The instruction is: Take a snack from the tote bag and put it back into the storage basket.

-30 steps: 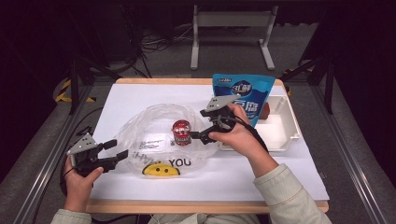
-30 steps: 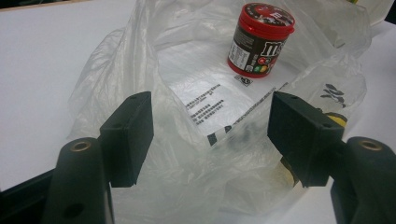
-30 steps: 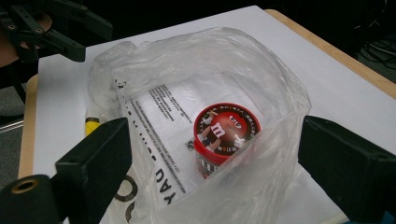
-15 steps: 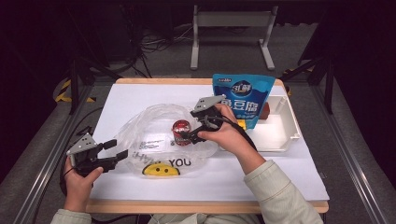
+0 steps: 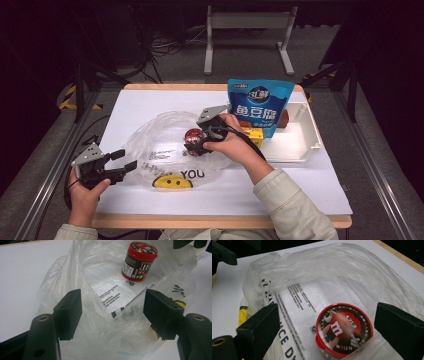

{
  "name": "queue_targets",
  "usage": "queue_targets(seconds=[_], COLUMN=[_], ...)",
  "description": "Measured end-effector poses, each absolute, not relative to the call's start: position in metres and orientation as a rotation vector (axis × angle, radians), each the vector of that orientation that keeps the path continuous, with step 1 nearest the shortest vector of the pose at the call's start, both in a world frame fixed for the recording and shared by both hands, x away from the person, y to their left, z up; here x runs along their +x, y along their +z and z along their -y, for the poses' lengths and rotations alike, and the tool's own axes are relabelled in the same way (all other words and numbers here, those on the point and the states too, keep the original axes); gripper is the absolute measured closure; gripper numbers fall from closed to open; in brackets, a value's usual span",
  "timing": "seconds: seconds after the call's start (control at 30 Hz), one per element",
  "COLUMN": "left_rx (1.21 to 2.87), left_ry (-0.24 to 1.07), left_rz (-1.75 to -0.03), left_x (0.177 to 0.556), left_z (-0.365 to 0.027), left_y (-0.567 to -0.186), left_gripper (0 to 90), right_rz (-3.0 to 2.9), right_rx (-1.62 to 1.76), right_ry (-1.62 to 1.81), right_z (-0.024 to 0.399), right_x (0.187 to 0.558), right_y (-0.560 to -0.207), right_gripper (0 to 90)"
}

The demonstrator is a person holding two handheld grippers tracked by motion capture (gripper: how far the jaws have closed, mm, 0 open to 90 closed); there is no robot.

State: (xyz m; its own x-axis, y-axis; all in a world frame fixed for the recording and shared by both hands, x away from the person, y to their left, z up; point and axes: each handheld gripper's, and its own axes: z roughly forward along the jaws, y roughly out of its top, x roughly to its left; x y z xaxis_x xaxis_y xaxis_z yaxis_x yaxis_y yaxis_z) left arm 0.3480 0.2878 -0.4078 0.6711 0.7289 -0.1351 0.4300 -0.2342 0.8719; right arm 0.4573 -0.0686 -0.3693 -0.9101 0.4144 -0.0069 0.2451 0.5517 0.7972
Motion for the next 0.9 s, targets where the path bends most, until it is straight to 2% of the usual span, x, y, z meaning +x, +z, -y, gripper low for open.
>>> queue_targets(seconds=[0.9], left_rx=[1.869], left_ry=[0.37], left_rz=[-0.913], left_x=[0.348], left_z=[-0.288], left_y=[-0.408], left_gripper=[32.1], right_rz=[-2.622], right_rx=[0.64], right_ry=[1.139], right_z=[0.058], right_x=[0.476], right_y=[-0.413], right_gripper=[5.9])
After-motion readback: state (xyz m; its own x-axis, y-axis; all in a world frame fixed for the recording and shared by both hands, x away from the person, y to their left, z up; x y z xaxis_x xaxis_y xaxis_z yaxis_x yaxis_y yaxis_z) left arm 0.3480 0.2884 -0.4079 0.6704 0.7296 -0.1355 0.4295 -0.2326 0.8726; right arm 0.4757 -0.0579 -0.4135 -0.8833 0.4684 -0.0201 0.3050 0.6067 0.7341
